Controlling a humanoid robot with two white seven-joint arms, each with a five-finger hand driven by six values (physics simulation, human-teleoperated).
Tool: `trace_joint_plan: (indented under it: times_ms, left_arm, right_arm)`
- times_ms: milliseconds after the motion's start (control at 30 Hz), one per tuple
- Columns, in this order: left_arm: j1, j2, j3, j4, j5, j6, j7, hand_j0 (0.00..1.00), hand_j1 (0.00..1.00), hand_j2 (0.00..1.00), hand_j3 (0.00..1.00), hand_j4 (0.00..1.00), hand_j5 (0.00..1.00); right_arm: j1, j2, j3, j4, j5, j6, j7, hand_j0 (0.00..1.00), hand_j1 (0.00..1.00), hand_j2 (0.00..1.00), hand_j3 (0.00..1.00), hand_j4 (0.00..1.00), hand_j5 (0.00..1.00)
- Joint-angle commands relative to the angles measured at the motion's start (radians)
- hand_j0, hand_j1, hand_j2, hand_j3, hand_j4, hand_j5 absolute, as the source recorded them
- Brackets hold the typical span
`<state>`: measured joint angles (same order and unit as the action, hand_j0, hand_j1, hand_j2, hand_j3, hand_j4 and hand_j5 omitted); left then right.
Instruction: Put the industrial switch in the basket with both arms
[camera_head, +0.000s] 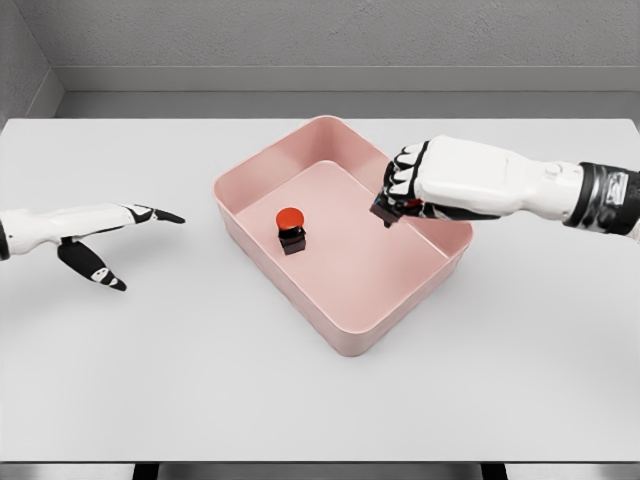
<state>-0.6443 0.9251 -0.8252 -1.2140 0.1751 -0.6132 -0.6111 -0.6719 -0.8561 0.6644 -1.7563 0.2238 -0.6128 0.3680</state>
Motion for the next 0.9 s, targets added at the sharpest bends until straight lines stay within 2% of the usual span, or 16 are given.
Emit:
trace_joint_plan:
  times_ms: [0,200,233,300,367,700,733,800,867]
  left_arm:
    - [0.000,-0.014,0.000,0.010,0.006,0.002,0.000,1.00,1.00,1.00,1.00,1.00,1.00]
    - [0.002,-0.014,0.000,0.011,0.006,0.002,0.000,1.00,1.00,1.00,1.00,1.00,1.00]
    - [0.002,-0.014,0.000,0.011,0.006,0.002,0.000,1.00,1.00,1.00,1.00,1.00,1.00]
    - [0.014,-0.012,0.001,0.013,0.006,0.002,0.000,1.00,1.00,1.00,1.00,1.00,1.00]
    - [0.014,-0.012,0.001,0.013,0.006,0.002,0.000,1.00,1.00,1.00,1.00,1.00,1.00]
    - [0.014,-0.006,0.000,0.005,0.007,0.002,0.000,1.00,1.00,1.00,1.00,1.00,1.00]
    - [0.014,-0.005,0.000,0.005,0.007,0.002,0.000,1.00,1.00,1.00,1.00,1.00,1.00]
    - [0.014,-0.005,0.000,0.005,0.007,0.002,0.000,1.00,1.00,1.00,1.00,1.00,1.00]
    - [0.014,-0.005,0.000,0.005,0.007,0.002,0.000,1.00,1.00,1.00,1.00,1.00,1.00]
  right_arm:
    - [-0.002,0.025,0.026,0.000,-0.001,0.002,0.005,0.41,0.41,0.41,0.41,0.41,0.41]
    - [-0.005,0.052,0.029,0.001,0.000,0.002,0.005,0.43,0.43,0.43,0.43,0.43,0.43]
    - [-0.005,0.054,0.029,0.003,0.000,0.002,0.005,0.49,0.49,0.49,0.49,0.49,0.49]
    - [-0.005,0.054,0.026,0.008,0.000,0.002,0.002,0.84,0.84,0.84,0.84,0.84,0.84]
    - [-0.005,0.054,0.026,0.008,0.000,0.002,0.000,0.93,0.93,0.93,0.93,0.93,0.93]
    - [-0.006,0.045,0.006,0.009,-0.003,0.002,-0.003,0.95,0.95,0.95,0.95,0.95,0.95]
    - [-0.003,0.040,-0.017,0.012,-0.008,0.002,-0.004,0.98,0.98,0.98,0.98,0.98,0.98]
    - [0.008,0.005,-0.035,0.018,-0.009,0.002,-0.006,1.00,1.00,1.00,1.00,1.00,1.00]
    - [0.051,-0.038,-0.077,0.038,-0.011,0.002,-0.006,1.00,1.00,1.00,1.00,1.00,1.00]
